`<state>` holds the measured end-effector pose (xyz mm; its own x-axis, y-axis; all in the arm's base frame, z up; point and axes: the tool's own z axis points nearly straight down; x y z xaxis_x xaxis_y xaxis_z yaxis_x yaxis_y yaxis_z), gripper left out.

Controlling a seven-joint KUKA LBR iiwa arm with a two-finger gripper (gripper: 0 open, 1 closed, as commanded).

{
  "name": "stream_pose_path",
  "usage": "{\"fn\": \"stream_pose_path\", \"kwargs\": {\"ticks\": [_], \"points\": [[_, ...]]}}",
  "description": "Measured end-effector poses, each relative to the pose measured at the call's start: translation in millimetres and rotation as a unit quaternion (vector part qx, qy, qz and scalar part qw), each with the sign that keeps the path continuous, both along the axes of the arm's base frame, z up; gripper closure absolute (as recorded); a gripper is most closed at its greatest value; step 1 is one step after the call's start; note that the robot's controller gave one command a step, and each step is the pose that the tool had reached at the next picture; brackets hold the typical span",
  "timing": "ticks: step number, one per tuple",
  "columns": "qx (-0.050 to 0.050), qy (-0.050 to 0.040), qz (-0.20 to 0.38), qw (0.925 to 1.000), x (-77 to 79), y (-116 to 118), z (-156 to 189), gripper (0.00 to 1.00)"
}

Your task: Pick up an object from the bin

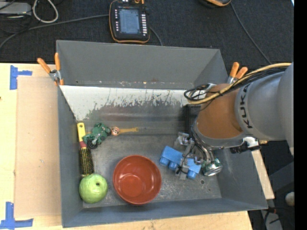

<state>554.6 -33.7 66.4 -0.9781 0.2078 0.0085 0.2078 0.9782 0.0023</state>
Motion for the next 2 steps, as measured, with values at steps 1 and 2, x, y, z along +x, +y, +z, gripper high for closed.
{"fn": "stream_pose_path", "kwargs": {"ticks": [1,2], "points": [[-0.001,-0.0020,0.001,1.0000,0.7,-0.1,-0.5,0.00],[-0.001,-0.0029,0.002,1.0000,2.8,-0.1,4.1,1.00]]}}
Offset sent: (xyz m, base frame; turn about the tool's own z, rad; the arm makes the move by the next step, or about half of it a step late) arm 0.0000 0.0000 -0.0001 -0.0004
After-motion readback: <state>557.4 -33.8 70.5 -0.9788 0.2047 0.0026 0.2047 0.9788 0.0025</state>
